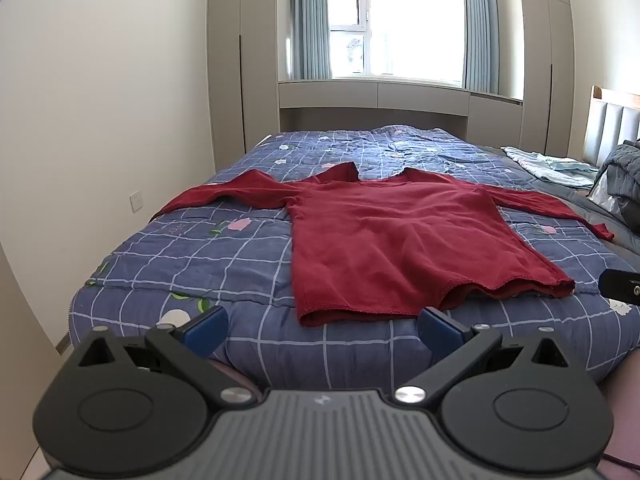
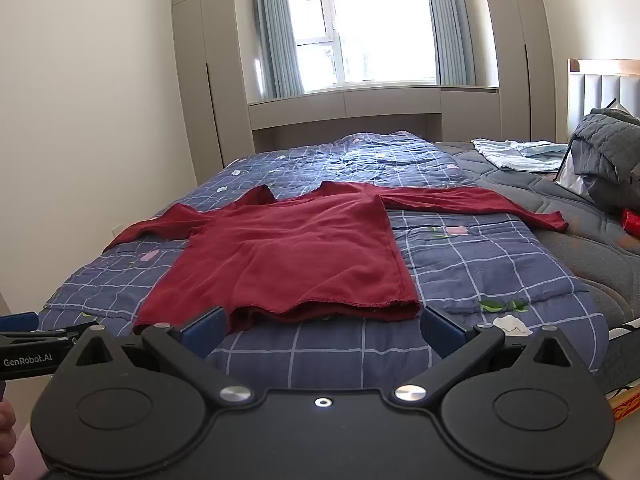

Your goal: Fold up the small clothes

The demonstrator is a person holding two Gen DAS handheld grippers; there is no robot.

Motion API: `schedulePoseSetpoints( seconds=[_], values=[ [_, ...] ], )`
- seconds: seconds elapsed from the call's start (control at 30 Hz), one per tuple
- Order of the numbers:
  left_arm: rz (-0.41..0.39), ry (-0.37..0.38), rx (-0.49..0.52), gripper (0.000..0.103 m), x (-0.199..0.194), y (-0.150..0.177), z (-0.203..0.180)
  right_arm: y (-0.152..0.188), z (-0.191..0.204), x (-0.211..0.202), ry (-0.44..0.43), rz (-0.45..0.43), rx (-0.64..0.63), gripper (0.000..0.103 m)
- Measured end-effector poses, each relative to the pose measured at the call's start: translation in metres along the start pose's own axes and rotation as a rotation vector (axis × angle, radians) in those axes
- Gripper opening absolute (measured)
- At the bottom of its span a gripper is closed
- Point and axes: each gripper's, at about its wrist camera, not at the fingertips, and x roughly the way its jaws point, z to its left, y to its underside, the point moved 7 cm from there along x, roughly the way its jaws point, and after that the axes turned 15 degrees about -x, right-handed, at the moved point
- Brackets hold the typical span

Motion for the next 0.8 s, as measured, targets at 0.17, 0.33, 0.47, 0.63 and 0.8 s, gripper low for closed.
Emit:
schedulePoseSetpoints(
  seconds=[0.17, 0.33, 0.47, 0.63, 0.8],
  values=[
    [0.004, 0.000, -0.002, 0.103, 0.0001, 0.0002, 0.0000, 0.0000, 0.0002, 0.0001, 0.000, 0.001, 0.000, 0.103],
    [0.006, 0.000, -0.002, 0.103, -0.0001, 0.0003, -0.0002, 0.0004, 0.0005, 0.0001, 0.000, 0.001, -0.001, 0.103],
    [0.006, 0.000, -0.002, 0.103, -0.0011, 0.0004, -0.0008, 0.0001, 0.0003, 0.0001, -0.001, 0.001, -0.001, 0.103],
    [0.008, 0.001, -0.003, 0.103, -0.0002, 0.0005, -0.0002, 0.0005, 0.0006, 0.0000, -0.002, 0.001, -0.001, 0.103],
    [0.008, 0.002, -0.003, 0.103, -0.0015, 0.0035, -0.0019, 0.0006, 0.0005, -0.0002, -0.001, 0.000, -0.001, 0.103]
  ],
)
